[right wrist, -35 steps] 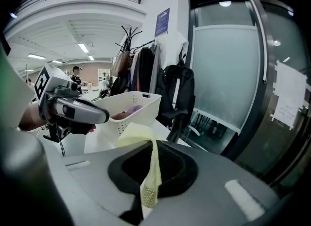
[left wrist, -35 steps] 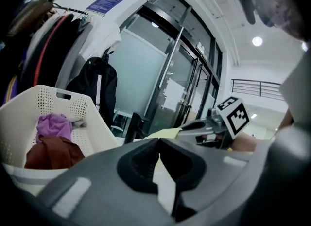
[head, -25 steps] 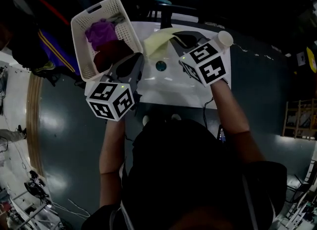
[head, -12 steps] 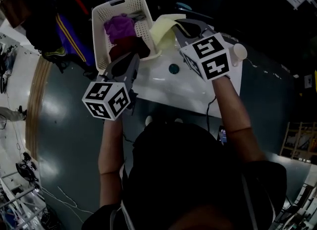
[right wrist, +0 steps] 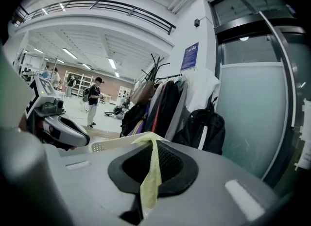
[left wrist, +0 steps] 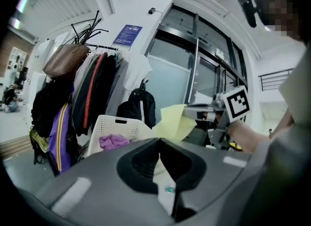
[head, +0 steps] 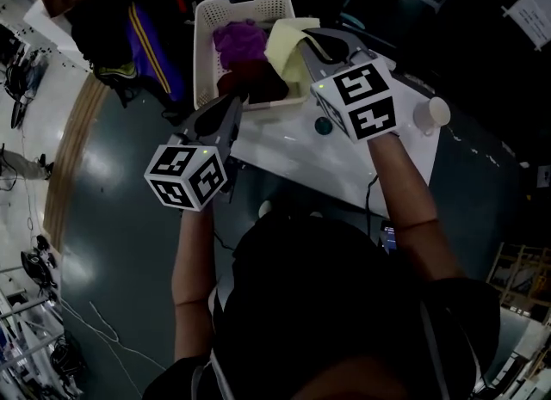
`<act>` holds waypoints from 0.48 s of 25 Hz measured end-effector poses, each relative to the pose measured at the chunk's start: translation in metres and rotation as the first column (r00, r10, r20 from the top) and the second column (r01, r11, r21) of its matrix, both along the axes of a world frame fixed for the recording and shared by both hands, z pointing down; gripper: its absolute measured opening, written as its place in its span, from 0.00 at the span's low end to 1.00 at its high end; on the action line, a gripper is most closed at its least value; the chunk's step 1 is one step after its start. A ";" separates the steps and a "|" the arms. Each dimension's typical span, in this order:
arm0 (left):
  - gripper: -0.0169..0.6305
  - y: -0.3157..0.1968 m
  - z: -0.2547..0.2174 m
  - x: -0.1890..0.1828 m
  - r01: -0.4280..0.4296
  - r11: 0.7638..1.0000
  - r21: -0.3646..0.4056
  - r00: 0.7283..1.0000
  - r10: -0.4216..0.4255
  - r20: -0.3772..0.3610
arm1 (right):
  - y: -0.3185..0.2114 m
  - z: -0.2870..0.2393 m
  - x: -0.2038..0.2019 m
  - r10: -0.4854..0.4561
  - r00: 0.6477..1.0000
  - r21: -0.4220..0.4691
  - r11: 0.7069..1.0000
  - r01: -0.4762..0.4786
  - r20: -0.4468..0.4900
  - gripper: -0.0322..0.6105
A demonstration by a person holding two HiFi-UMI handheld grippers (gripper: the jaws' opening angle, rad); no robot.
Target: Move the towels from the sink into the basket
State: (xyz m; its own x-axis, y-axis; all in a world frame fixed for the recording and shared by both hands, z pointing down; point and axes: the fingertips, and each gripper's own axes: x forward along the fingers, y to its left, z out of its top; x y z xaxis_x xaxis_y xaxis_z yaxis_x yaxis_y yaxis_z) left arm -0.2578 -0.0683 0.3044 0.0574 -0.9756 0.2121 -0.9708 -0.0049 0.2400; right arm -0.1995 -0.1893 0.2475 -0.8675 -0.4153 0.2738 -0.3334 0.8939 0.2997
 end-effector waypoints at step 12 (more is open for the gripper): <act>0.04 0.016 0.007 -0.030 0.060 0.998 -0.022 0.998 -0.061 -0.004 | 0.023 0.028 -0.051 -0.113 0.993 -0.067 0.991 0.111 -0.029 0.06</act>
State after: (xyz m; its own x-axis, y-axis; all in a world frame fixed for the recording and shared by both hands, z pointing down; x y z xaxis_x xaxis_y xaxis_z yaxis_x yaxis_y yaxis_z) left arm -0.2878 -0.0527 0.3118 -0.0006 -0.9724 0.2333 -0.9681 0.0591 0.2436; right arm -0.2505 -0.1662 0.2750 -0.8978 -0.2959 0.3263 -0.2207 0.9432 0.2482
